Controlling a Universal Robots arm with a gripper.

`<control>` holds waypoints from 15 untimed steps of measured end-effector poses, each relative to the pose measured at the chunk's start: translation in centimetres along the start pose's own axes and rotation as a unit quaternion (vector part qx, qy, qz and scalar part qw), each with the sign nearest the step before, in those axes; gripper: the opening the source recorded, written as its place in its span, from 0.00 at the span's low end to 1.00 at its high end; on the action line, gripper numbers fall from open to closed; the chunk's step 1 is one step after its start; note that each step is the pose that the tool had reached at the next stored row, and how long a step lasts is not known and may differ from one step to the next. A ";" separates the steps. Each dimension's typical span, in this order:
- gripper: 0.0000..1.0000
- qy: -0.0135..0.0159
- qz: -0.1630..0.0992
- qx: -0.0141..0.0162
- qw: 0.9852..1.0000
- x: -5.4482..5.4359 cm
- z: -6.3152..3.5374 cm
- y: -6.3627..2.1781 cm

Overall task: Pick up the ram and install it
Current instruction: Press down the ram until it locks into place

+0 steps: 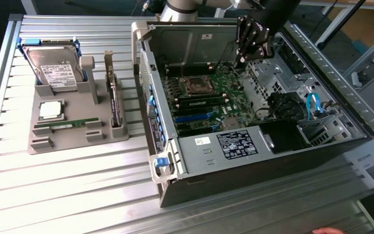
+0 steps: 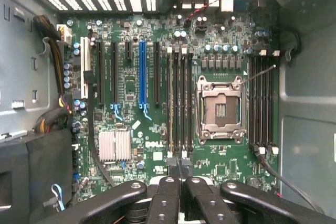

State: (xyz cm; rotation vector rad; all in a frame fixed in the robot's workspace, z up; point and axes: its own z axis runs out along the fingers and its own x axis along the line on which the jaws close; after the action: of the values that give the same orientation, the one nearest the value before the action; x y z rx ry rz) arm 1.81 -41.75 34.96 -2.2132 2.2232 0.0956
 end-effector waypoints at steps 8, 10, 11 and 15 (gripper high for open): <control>0.10 0.000 -0.002 0.000 1.000 0.0 -0.03 -0.65; 0.10 0.000 -0.002 0.000 1.000 0.0 -0.03 -0.65; 0.10 0.000 -0.002 0.000 1.000 0.0 -0.02 -0.65; 0.10 0.000 -0.002 0.000 1.000 0.0 0.13 -0.66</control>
State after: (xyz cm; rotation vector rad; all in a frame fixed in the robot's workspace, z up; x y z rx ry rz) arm 2.46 -41.76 34.80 -2.2178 2.2188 0.0955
